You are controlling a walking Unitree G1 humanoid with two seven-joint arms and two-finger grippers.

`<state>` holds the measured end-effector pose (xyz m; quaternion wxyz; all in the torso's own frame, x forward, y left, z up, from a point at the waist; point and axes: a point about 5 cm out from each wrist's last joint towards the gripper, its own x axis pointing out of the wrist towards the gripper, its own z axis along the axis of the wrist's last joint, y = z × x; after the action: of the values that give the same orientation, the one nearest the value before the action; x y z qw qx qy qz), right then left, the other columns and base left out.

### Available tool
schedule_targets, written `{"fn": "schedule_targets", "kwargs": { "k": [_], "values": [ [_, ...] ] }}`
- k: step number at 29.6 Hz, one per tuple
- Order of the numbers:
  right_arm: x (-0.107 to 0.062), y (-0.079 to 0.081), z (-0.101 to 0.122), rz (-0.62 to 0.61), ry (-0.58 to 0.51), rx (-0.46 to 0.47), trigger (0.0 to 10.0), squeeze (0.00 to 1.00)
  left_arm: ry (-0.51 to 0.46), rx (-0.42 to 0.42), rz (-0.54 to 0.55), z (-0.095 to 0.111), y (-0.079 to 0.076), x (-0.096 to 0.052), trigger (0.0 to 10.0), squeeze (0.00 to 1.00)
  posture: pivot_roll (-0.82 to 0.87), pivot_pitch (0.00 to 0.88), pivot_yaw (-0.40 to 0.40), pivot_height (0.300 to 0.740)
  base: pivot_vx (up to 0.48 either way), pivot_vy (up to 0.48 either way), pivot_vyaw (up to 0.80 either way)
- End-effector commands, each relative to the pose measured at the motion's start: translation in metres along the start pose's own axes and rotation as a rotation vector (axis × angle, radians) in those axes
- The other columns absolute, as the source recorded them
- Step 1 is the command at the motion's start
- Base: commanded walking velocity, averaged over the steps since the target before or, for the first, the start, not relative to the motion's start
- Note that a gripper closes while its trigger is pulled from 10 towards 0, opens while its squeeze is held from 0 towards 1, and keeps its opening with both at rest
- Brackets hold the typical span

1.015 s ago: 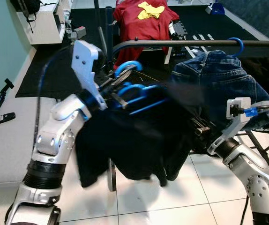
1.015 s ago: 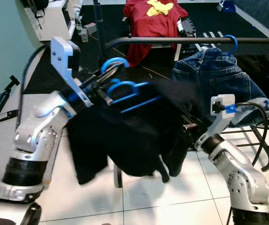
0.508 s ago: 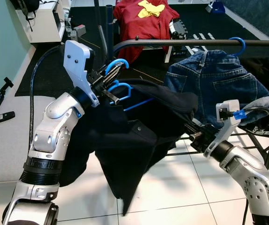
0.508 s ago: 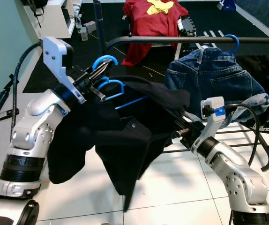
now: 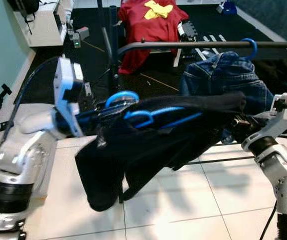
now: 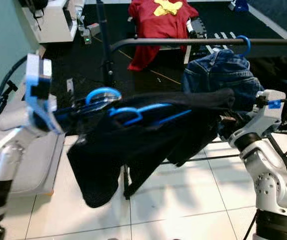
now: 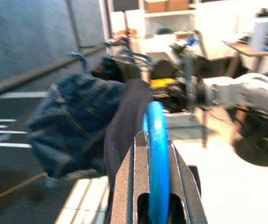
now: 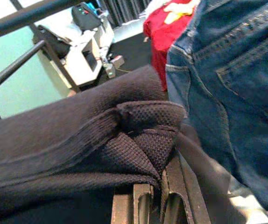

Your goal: Hang hanger

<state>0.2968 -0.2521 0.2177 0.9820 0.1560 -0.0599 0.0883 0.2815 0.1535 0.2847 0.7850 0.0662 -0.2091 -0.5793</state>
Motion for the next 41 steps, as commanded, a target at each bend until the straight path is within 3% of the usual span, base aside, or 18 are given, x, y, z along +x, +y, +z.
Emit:
{"fn": "schedule_targets", "kwargs": {
  "k": [1,5,8,13,19,21,22,26,28,30,32,41],
  "values": [
    [-0.005,-0.015,0.007,-0.084,-0.028,-0.019,0.0,0.00,-0.030,0.029,-0.010,0.013,0.001,-0.009,10.0,0.00,-0.09,0.191,-0.003,0.740,0.000,0.000,0.00],
    [-0.005,-0.015,0.001,-0.092,0.005,-0.025,0.0,0.00,-0.116,0.024,0.049,0.023,0.010,-0.014,10.0,0.00,-0.09,0.189,-0.008,0.740,0.000,0.000,0.00],
    [-0.004,-0.015,0.000,-0.094,0.006,-0.023,0.0,0.00,-0.115,0.020,0.037,0.023,0.008,-0.015,10.0,0.00,-0.10,0.189,-0.010,0.740,0.000,0.000,0.00],
    [-0.002,-0.016,0.002,-0.107,-0.006,-0.018,0.0,0.00,-0.071,-0.027,-0.096,0.016,-0.008,-0.017,10.0,0.00,-0.10,0.190,-0.011,0.740,0.000,0.000,0.00],
    [-0.002,-0.017,0.000,-0.117,0.000,-0.013,0.0,0.00,-0.108,-0.089,-0.174,0.016,-0.018,-0.013,10.0,0.00,-0.10,0.191,-0.013,0.740,0.000,0.000,0.00],
    [-0.002,-0.016,-0.001,-0.115,-0.001,-0.007,0.0,0.00,-0.076,-0.099,-0.203,0.010,-0.023,-0.009,10.0,0.00,-0.10,0.192,-0.012,0.740,0.000,0.000,0.00],
    [0.000,-0.013,0.000,-0.107,-0.011,0.009,0.0,0.00,0.020,-0.095,-0.228,-0.008,-0.031,0.000,10.0,0.00,-0.10,0.192,-0.012,0.740,0.000,0.000,0.00],
    [0.001,-0.012,0.001,-0.100,-0.019,0.021,0.0,0.00,0.072,-0.084,-0.231,-0.018,-0.035,0.006,10.0,0.00,-0.10,0.192,-0.012,0.740,0.000,0.000,0.00],
    [0.002,-0.009,0.003,-0.088,-0.032,0.039,0.0,0.00,0.153,-0.027,-0.198,-0.030,-0.032,0.010,10.0,0.00,-0.10,0.192,-0.010,0.740,0.000,0.000,0.00],
    [0.002,-0.009,0.003,-0.088,-0.032,0.039,0.0,0.00,0.153,-0.027,-0.198,-0.030,-0.032,0.010,10.0,0.00,-0.10,0.192,-0.010,0.740,0.000,0.000,0.00],
    [0.002,-0.008,0.003,-0.078,-0.033,0.050,0.0,0.00,0.240,0.041,-0.139,-0.043,-0.027,0.017,10.0,0.00,-0.10,0.193,-0.008,0.740,0.000,0.000,0.00],
    [0.002,-0.003,-0.003,-0.052,-0.002,0.054,0.0,0.00,0.288,0.106,-0.092,-0.048,-0.021,0.027,10.0,0.00,-0.10,0.195,-0.007,0.740,0.000,0.000,0.00]
  ]
}}
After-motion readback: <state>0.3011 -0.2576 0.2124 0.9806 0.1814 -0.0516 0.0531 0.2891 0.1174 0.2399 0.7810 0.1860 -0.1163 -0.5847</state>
